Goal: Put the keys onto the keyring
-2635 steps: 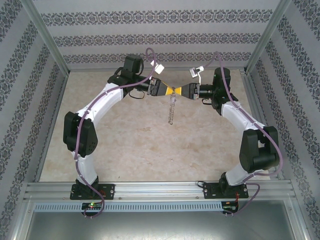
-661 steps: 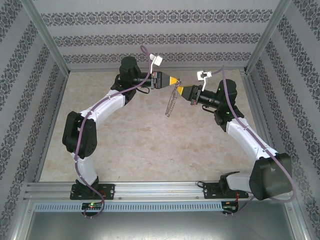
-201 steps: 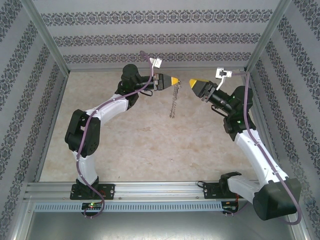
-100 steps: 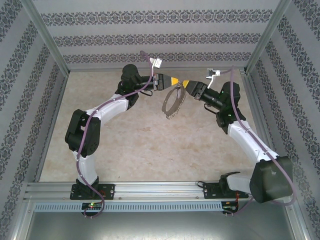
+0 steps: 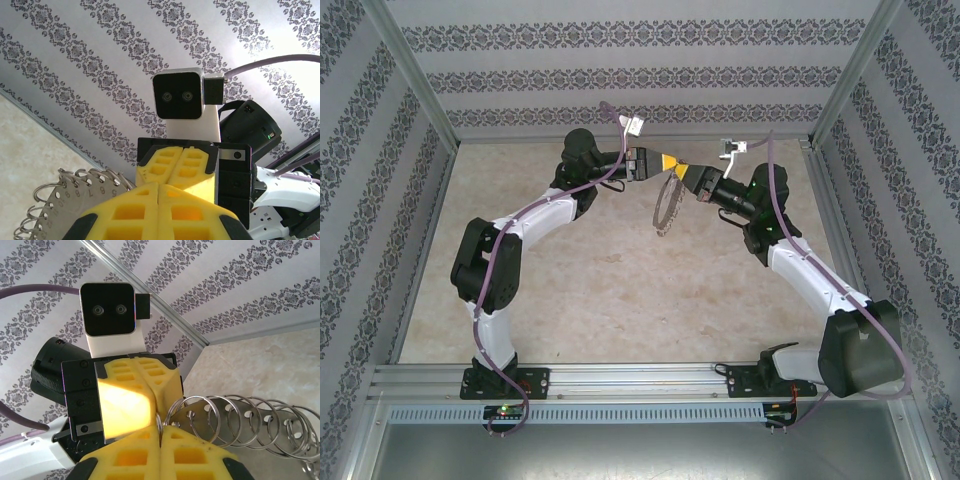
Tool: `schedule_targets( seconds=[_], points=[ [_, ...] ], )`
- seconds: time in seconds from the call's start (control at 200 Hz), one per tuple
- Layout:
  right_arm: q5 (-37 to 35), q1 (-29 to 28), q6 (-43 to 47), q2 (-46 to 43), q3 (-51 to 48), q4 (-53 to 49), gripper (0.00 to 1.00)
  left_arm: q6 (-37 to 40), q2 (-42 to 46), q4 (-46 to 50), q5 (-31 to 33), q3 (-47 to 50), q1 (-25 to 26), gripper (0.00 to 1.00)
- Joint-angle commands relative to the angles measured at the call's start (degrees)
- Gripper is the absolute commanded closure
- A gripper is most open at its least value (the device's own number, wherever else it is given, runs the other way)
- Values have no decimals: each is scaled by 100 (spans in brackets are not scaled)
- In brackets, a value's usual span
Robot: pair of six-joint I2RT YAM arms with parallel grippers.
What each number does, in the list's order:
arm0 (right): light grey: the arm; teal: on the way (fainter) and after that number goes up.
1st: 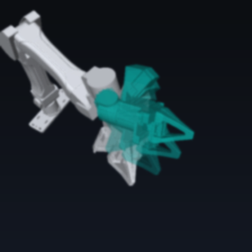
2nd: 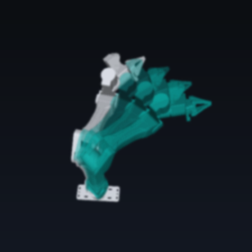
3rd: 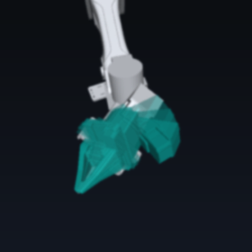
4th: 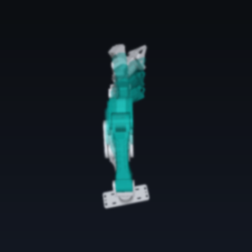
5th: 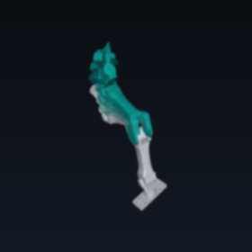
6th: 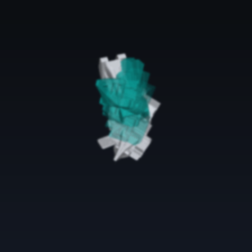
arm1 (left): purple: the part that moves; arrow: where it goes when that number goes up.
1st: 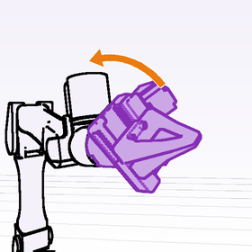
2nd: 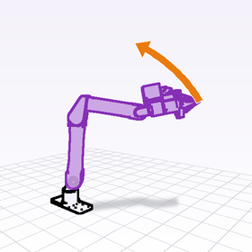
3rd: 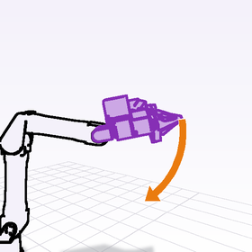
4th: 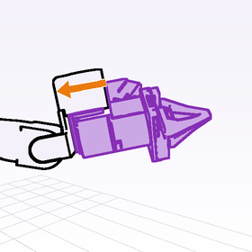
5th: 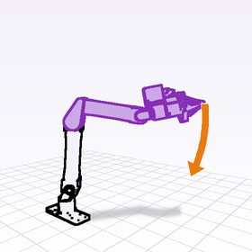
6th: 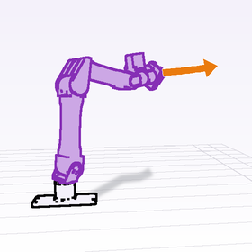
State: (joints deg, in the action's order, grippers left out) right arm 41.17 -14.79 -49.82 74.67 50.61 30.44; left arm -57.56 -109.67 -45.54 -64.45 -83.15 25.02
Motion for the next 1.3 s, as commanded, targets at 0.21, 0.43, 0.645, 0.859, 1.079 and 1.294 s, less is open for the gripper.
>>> schedule_targets(
  seconds=[0.21,0.43,0.645,0.859,1.079,1.294],
  points=[
    [869,-81,148,-81,84,236,62,-100,-3,-488,-13,-95,31,100],
    [762,510,-32,-366,-51,300,55,-98,44,-513,-23,-35,33,100],
    [607,775,-89,-477,-124,281,57,-107,77,-550,-57,-35,30,100],
    [664,613,-237,-249,-26,494,71,-128,82,-557,-71,-34,35,100],
    [615,351,-233,-56,28,584,70,-131,84,-560,-59,-30,35,100],
    [561,252,-256,63,54,647,70,-137,77,-559,-59,-26,31,100]
  ],
)
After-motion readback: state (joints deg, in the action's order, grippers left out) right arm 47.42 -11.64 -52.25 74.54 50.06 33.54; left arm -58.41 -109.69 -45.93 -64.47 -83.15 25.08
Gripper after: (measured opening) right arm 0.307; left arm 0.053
